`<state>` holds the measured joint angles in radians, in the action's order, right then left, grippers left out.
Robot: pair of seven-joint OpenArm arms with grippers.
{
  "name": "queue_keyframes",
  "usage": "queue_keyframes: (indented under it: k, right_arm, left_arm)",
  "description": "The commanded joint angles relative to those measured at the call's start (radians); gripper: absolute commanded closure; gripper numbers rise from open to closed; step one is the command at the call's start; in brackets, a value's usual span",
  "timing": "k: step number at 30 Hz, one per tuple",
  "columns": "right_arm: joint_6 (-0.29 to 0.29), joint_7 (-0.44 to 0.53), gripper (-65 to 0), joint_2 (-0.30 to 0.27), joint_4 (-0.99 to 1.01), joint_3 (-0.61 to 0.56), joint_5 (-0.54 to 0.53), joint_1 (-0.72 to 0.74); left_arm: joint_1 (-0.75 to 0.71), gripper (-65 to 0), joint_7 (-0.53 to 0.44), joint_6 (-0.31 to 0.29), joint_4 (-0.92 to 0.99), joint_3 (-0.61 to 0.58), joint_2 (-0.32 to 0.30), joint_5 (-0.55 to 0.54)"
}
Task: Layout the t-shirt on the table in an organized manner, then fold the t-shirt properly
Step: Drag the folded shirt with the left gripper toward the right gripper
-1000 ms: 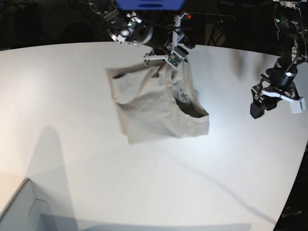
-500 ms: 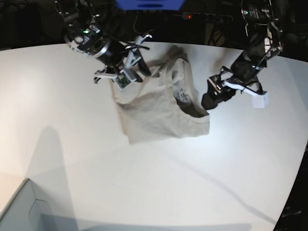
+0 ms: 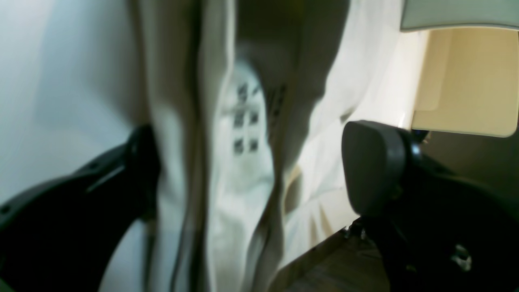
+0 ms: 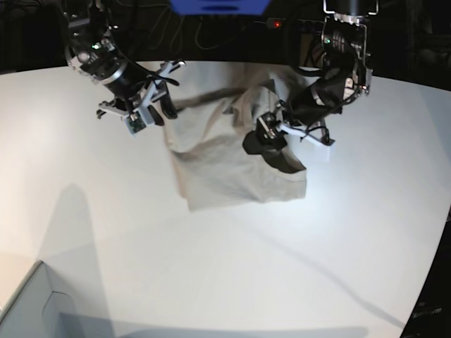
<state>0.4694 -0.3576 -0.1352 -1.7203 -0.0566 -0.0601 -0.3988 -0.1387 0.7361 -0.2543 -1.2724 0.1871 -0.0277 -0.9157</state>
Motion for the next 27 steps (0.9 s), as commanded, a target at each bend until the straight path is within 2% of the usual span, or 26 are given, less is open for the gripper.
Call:
queue_keyframes:
  k: [1, 4, 13, 18, 20, 25, 27]
  right_arm:
    - [0.004, 0.022, -16.0, -0.004, -0.022, 0.011, -0.011, -0.004]
    - [0.004, 0.022, -16.0, -0.004, -0.024, 0.047, -0.011, -0.015]
    - [0.004, 0.022, -15.9, -0.004, -0.024, 0.165, -0.011, -0.018]
    - [0.004, 0.022, -15.7, -0.002, -0.024, 0.24, -0.011, -0.019]
    - [0.004, 0.021, -15.7, -0.002, -0.024, 0.278, -0.011, -0.019]
    - [0.004, 0.021, -15.6, 0.001, -0.02, 0.364, -0.011, -0.021]
    - [0.004, 0.021, -15.6, 0.001, -0.02, 0.395, -0.011, -0.035]
  left_arm:
    - [0.011, -58.5, 0.006, 0.014, 0.006, -0.002, -0.004, 0.014]
    - [0.049, -47.9, 0.006, 0.014, 0.046, -0.01, -0.018, 0.04]
    - [0.231, 0.0, 0.007, 0.014, 0.228, -0.174, -0.045, 0.263]
    - [0.35, 0.0, 0.004, 0.014, 0.287, -0.329, -0.062, 0.444]
    - [0.4, 0.0, -0.026, 0.013, 0.305, -0.424, -0.067, 0.522]
    - [0.52, 0.0, -0.22, 0.011, 0.382, -0.699, -0.071, 0.697]
    - [0.56, 0.0, -0.295, -0.018, 0.432, -0.802, -0.065, 0.749]
